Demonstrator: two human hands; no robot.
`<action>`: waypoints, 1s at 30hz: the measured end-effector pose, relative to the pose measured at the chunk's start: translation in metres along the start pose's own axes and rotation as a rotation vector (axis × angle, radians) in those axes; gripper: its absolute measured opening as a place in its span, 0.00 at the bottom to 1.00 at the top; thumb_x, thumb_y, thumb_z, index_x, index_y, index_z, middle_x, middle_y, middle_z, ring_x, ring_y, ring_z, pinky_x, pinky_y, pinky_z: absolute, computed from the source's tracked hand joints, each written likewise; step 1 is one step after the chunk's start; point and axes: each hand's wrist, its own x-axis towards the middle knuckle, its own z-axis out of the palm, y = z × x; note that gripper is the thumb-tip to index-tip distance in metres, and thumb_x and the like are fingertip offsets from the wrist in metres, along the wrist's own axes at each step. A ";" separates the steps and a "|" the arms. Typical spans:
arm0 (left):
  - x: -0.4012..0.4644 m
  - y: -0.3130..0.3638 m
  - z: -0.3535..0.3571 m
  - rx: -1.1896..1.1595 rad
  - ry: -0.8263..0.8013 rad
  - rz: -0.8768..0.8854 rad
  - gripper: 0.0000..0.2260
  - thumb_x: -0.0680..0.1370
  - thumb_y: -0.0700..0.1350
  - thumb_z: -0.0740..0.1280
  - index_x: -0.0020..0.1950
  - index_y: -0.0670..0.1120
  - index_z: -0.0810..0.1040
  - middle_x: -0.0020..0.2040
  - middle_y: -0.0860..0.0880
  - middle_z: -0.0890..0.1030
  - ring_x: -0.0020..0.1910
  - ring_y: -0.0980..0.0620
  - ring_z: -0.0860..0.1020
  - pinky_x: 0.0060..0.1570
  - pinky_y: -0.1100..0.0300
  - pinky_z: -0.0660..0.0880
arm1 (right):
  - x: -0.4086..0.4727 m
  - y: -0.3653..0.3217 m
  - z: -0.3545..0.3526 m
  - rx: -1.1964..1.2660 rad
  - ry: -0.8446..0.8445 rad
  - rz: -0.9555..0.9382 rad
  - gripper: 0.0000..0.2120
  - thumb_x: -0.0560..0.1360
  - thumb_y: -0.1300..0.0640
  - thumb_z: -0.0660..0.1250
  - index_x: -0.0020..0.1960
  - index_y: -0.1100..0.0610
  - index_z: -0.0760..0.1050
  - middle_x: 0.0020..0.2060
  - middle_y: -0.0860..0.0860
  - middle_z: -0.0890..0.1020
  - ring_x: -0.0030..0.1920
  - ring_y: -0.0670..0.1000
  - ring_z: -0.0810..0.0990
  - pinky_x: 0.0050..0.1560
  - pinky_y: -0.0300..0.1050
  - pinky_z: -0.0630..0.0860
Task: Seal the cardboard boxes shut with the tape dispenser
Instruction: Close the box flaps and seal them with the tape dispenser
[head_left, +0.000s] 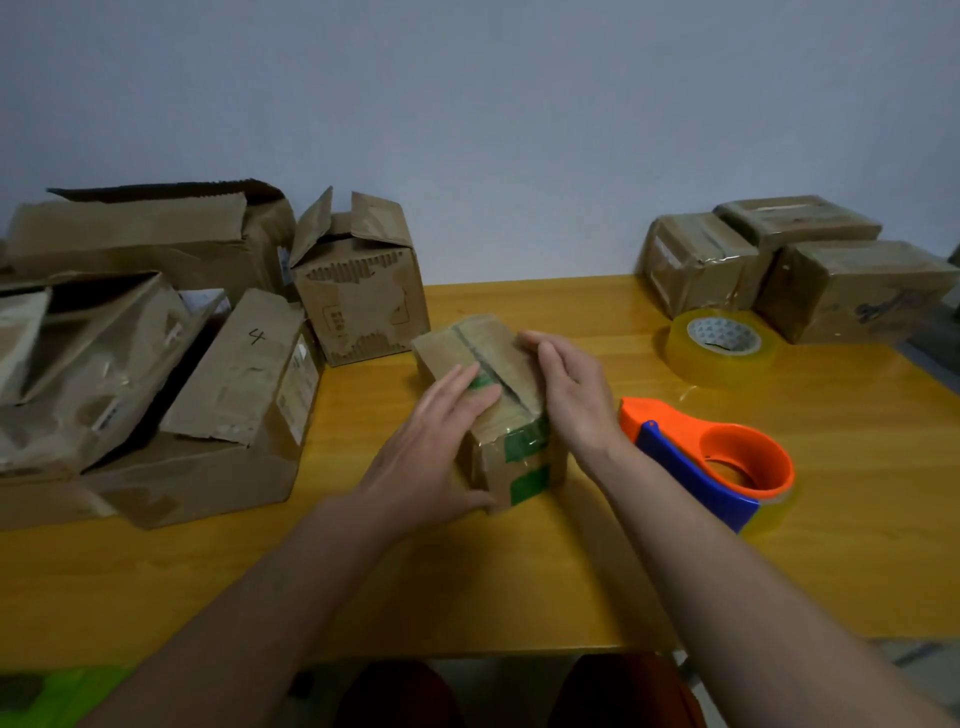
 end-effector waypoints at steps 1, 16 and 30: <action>0.001 -0.003 0.000 0.026 -0.007 0.015 0.48 0.66 0.57 0.78 0.78 0.56 0.52 0.79 0.56 0.47 0.77 0.57 0.42 0.74 0.49 0.54 | 0.002 0.004 0.004 0.067 0.019 0.025 0.16 0.83 0.60 0.53 0.63 0.62 0.77 0.59 0.55 0.80 0.60 0.49 0.78 0.62 0.41 0.72; 0.005 0.002 -0.011 0.259 0.069 0.042 0.40 0.68 0.59 0.75 0.76 0.56 0.61 0.76 0.51 0.61 0.75 0.51 0.56 0.73 0.53 0.37 | -0.018 0.034 0.004 0.374 -0.178 0.260 0.35 0.76 0.34 0.41 0.70 0.53 0.69 0.63 0.56 0.78 0.64 0.53 0.76 0.66 0.53 0.70; 0.031 0.022 -0.013 0.360 -0.210 0.005 0.44 0.67 0.75 0.60 0.74 0.67 0.38 0.79 0.55 0.42 0.78 0.46 0.42 0.72 0.35 0.42 | -0.007 -0.007 -0.026 -0.188 -0.161 0.255 0.27 0.82 0.53 0.54 0.78 0.59 0.52 0.77 0.55 0.56 0.76 0.51 0.55 0.72 0.42 0.53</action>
